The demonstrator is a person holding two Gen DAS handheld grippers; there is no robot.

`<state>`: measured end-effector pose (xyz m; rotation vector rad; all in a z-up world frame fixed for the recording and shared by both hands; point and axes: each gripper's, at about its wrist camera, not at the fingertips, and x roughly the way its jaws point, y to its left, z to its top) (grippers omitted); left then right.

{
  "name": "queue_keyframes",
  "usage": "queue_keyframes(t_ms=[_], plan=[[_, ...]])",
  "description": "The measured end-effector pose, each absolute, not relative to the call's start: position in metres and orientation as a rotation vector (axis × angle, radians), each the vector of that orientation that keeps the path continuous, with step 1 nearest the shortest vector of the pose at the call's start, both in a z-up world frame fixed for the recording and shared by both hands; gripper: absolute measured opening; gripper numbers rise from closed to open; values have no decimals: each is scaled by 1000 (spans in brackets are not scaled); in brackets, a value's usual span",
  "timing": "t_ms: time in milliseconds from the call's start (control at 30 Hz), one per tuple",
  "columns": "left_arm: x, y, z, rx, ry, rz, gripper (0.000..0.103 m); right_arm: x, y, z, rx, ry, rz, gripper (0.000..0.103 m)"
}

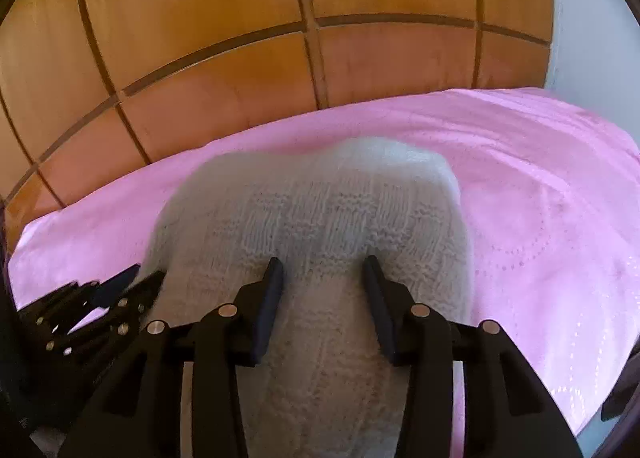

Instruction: Fold small clothes

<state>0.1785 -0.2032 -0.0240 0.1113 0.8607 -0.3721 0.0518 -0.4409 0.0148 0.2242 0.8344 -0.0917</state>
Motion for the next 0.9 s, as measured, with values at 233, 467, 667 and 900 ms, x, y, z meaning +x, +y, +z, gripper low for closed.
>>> queue_keyframes(t_ms=[233,467,667,900], plan=[[162,-181,-8,19,853,-345,58,22,-425,28,185,799,-92,69],[135,-156,6,-16,813,-313,59,-17,-402,28,181,815,-104,82],[113,-134,23,-51,773,-288,69,-38,-392,30,224,838,-130,91],[86,-119,41,-56,720,-255,75,-60,-387,51,274,785,-211,98]])
